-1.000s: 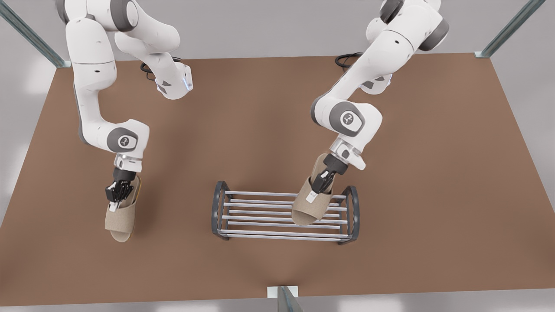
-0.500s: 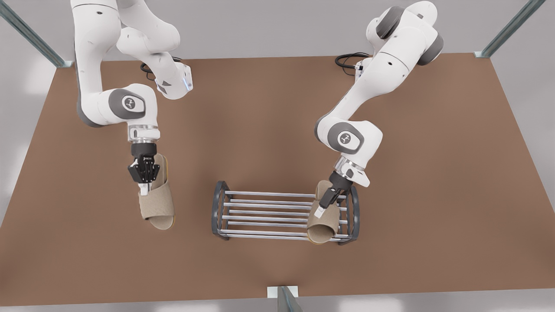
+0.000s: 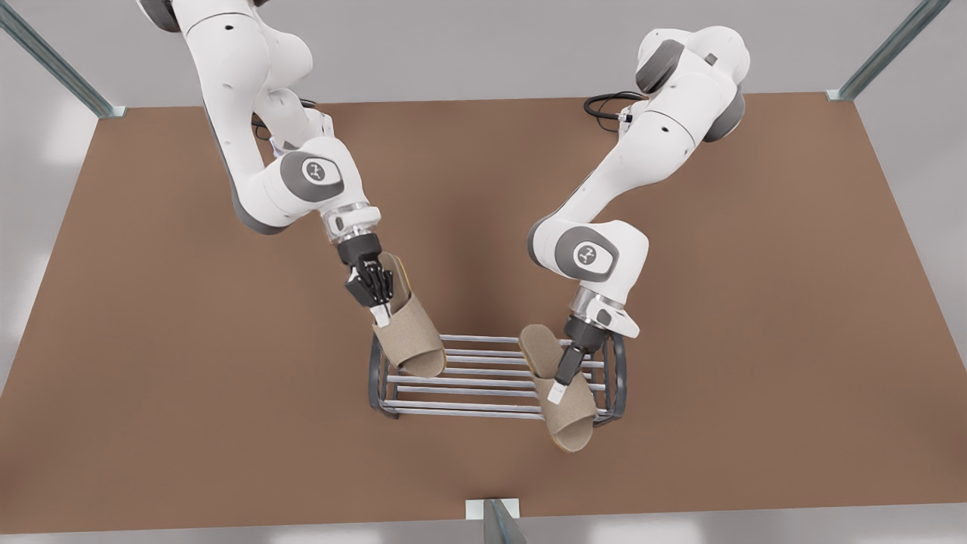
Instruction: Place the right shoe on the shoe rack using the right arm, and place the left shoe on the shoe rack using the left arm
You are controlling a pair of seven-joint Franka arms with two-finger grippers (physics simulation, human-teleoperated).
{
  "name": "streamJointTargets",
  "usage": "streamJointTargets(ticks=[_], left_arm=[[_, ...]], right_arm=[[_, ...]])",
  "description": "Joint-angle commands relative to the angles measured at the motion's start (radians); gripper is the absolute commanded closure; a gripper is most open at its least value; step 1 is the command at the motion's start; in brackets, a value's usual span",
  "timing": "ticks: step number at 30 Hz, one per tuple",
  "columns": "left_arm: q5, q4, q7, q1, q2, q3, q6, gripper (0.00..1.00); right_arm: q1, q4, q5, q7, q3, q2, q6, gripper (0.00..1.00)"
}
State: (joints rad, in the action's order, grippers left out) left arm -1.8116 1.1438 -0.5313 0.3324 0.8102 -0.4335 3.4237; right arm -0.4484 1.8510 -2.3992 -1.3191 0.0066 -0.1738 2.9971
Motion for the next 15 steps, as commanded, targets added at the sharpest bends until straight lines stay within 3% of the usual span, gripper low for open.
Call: streamJointTargets(ticks=[1,8,10,12,15], left_arm=[[0.031,0.008,0.047,0.0,0.006,-0.002,0.046,0.0],[0.028,0.122,0.042,0.046,0.006,0.002,0.071,0.0],[-0.049,0.399,0.042,0.046,-0.256,0.009,0.071,0.0],[-0.19,0.553,0.042,0.045,-0.516,0.009,0.071,0.0],[-0.199,0.789,-0.045,0.03,-0.716,0.07,0.006,0.0]], right_arm=[[-0.016,-0.022,0.051,0.003,-0.005,-0.015,-0.006,0.79],[-0.108,-0.122,0.123,0.001,-0.051,-0.124,-0.006,0.79],[-0.108,-0.133,0.123,0.003,-0.06,-0.139,-0.006,0.79],[-0.108,-0.144,0.123,0.003,-0.071,-0.151,-0.004,0.79],[-0.121,-0.154,0.141,0.001,-0.073,-0.17,-0.007,0.79]])
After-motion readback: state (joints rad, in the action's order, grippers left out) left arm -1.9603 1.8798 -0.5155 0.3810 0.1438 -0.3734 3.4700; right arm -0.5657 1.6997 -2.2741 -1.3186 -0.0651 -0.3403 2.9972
